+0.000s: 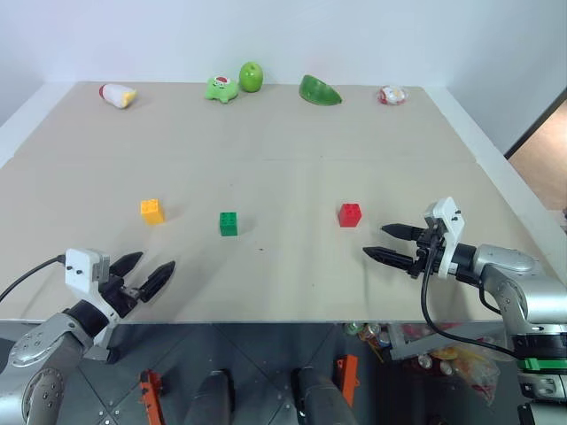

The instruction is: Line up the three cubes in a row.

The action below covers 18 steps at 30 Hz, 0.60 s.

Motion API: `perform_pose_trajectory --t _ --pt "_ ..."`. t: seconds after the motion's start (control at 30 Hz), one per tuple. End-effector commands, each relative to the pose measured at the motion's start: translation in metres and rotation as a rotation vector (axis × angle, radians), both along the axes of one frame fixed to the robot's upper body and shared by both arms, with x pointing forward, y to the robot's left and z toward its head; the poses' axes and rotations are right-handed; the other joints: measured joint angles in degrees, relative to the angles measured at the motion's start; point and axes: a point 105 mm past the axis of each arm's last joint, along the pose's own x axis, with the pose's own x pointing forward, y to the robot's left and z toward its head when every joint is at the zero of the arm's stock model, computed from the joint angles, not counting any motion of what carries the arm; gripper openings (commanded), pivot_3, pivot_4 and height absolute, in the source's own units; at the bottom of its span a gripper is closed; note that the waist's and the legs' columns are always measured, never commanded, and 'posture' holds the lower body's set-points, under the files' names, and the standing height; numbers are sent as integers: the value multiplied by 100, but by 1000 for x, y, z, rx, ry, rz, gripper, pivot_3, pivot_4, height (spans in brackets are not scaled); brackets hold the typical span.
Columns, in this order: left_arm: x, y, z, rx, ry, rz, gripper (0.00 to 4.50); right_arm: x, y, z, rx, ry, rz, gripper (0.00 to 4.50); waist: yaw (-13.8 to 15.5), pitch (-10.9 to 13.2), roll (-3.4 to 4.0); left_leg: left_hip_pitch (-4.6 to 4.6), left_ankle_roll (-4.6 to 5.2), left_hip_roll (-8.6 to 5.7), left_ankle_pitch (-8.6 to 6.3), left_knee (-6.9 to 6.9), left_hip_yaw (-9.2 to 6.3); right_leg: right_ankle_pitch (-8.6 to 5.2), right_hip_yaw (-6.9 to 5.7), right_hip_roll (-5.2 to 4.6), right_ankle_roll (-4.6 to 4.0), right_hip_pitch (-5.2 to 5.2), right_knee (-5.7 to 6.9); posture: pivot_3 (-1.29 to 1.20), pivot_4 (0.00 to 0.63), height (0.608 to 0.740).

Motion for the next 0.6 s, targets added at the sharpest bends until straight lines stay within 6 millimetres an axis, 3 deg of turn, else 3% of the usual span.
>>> perform_pose_trajectory --t 0.03,0.13,0.4,0.6 --pt "-2 -8 8 86 -50 -52 4378 10 -1 15 -9 -69 -55 4289 0 0 0 0 0 0 0 0 0 0 0 0 0 0 0 0 150 733" --pt "-11 -31 7 210 -69 -208 4378 22 0 14 -21 -82 -155 4289 -10 -1 -2 1 -1 -1 0 4 5 0 8 1 0 -4 0 0 150 733" --pt "-18 -71 23 258 -151 -456 4378 41 10 8 -49 -87 -277 4289 -6 -2 -2 1 1 -1 1 6 14 3 20 0 4 -3 0 0 150 733" --pt "-15 -92 37 259 -207 -547 4378 43 34 5 -35 -58 -271 4289 -5 -2 -2 2 1 -1 1 2 14 7 23 4 11 -2 4 0 150 733"
